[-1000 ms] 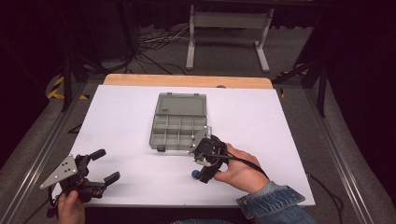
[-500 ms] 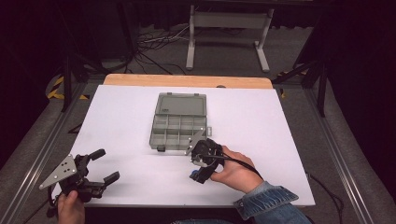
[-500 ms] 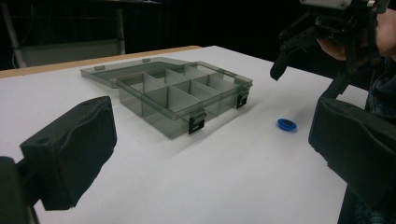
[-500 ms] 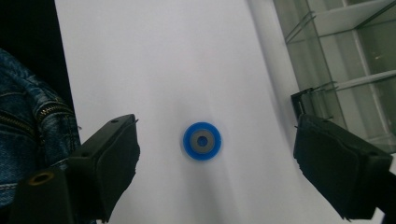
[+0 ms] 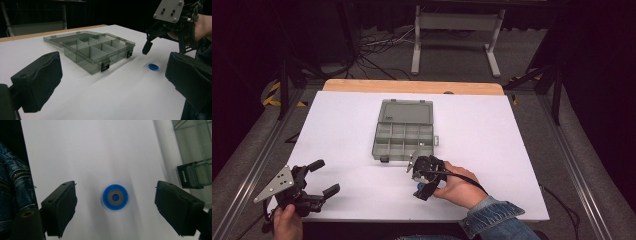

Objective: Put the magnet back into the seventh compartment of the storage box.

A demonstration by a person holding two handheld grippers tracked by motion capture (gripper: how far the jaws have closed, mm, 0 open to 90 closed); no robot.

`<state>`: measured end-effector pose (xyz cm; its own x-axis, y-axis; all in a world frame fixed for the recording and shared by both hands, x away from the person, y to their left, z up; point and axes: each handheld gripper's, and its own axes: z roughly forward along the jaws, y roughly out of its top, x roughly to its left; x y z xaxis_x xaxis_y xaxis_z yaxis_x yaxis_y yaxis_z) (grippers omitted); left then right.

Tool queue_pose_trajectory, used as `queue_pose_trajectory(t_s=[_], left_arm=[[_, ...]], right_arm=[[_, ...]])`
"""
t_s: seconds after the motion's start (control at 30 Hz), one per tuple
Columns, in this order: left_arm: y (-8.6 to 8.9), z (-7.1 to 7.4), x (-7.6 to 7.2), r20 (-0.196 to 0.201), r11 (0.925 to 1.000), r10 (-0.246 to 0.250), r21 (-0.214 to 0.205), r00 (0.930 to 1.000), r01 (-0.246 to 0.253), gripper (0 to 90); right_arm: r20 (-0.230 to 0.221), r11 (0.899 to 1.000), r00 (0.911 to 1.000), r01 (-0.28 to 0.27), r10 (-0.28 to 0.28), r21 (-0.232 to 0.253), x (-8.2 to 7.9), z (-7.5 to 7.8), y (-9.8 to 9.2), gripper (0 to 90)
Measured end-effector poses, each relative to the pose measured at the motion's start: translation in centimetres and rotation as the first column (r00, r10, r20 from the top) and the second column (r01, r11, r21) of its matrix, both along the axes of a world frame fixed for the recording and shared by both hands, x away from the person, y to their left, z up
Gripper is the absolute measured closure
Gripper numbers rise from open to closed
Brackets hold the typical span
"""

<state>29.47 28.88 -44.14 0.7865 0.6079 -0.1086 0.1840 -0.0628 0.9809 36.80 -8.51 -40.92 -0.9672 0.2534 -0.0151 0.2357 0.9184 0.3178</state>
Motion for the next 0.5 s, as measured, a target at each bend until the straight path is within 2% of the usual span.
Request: queue_pose_trajectory(t_s=[0.33,0.43,0.5], left_arm=[[0.0,0.0,0.0,0.000,1.0000,0.000,0.000,1.0000,0.000,1.8],[0.0,0.0,0.0,-0.004,1.0000,-0.002,-0.001,1.0000,0.002,1.8],[0.0,0.0,0.0,-0.004,1.0000,-0.002,-0.002,1.0000,0.002,1.7]], right_arm=[[-0.022,1.000,0.9997,0.009,-0.009,-0.019,0.1,-1.2,0.1,23.3],[-0.035,0.999,0.9993,0.014,-0.016,-0.034,0.2,-1.6,0.2,30.7],[-0.030,0.999,0.9995,0.012,-0.013,-0.035,0.2,-1.7,0.2,32.3]])
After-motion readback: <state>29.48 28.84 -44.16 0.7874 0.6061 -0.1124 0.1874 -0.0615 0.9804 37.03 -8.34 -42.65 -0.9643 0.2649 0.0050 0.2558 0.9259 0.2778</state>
